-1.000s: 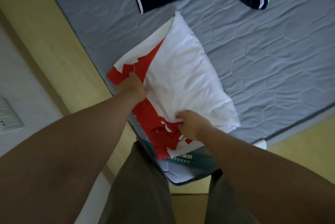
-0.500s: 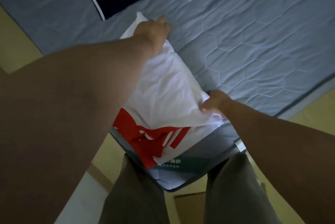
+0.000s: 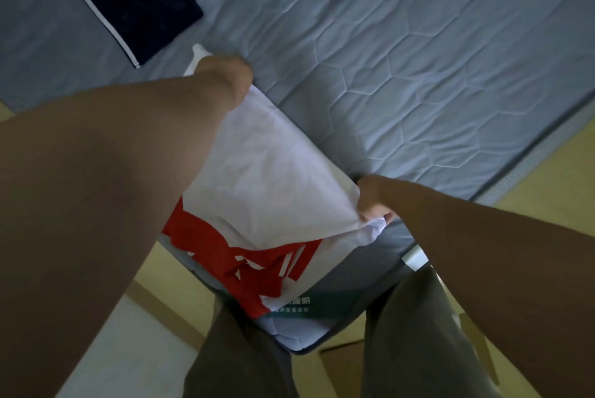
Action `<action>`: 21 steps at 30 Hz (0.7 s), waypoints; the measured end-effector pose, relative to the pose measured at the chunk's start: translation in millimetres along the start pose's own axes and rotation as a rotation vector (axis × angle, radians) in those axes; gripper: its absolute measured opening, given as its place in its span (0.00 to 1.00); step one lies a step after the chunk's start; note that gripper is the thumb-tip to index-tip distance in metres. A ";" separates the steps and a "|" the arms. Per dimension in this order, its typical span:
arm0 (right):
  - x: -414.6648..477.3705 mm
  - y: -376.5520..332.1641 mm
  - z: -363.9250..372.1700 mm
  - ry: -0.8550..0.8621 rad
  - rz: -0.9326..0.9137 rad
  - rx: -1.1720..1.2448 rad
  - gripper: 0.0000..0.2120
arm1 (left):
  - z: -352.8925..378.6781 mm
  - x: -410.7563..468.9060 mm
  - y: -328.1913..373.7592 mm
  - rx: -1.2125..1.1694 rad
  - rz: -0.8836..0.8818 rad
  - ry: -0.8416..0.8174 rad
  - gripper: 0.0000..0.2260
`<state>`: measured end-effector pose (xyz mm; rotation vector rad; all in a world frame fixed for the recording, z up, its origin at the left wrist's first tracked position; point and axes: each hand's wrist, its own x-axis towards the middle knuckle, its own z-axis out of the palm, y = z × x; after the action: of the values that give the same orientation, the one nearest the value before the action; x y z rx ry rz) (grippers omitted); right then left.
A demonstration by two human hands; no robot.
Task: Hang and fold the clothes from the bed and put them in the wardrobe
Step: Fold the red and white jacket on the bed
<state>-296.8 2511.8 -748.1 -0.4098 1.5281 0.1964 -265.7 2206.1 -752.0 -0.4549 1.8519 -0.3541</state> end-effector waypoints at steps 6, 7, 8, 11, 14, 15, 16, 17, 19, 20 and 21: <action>-5.8 4.5 -28.5 0.117 -0.023 -0.153 0.27 | -13.0 9.9 -11.2 -0.154 0.016 0.093 0.26; -6.2 5.6 -37.5 0.203 -0.021 -0.190 0.26 | -17.3 11.4 -13.5 -0.192 0.017 0.156 0.25; -6.2 7.4 -46.9 0.287 -0.010 -0.236 0.25 | -21.6 11.9 -15.5 -0.231 0.017 0.216 0.24; -13.2 16.2 -72.9 0.470 0.054 -0.182 0.22 | -37.5 8.6 -22.4 -0.365 0.031 0.356 0.23; -26.3 25.0 -95.3 0.649 0.127 -0.082 0.18 | -52.1 -2.4 -31.7 -0.497 0.055 0.505 0.21; -30.4 26.7 -101.7 0.703 0.154 -0.049 0.17 | -57.0 -6.9 -35.0 -0.515 0.056 0.543 0.20; -34.7 28.1 -107.4 0.741 0.174 -0.033 0.17 | -61.1 -12.0 -37.9 -0.524 0.062 0.568 0.19; -40.8 28.5 -110.9 0.764 0.191 -0.029 0.17 | -64.3 -17.5 -40.3 -0.534 0.072 0.582 0.17; -53.9 27.2 -112.5 0.797 0.210 -0.050 0.18 | -66.3 -29.2 -46.2 -0.588 0.091 0.610 0.15; -61.7 26.0 -110.1 0.809 0.209 -0.065 0.17 | -63.7 -36.4 -49.8 -0.631 0.090 0.622 0.14; -70.8 24.6 -104.2 0.826 0.197 -0.081 0.17 | -56.9 -45.2 -53.6 -0.680 0.086 0.641 0.12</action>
<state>-405.7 2504.1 -680.5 -0.4278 2.3833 0.2606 -299.6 2181.4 -672.1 -0.7768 2.6059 0.2435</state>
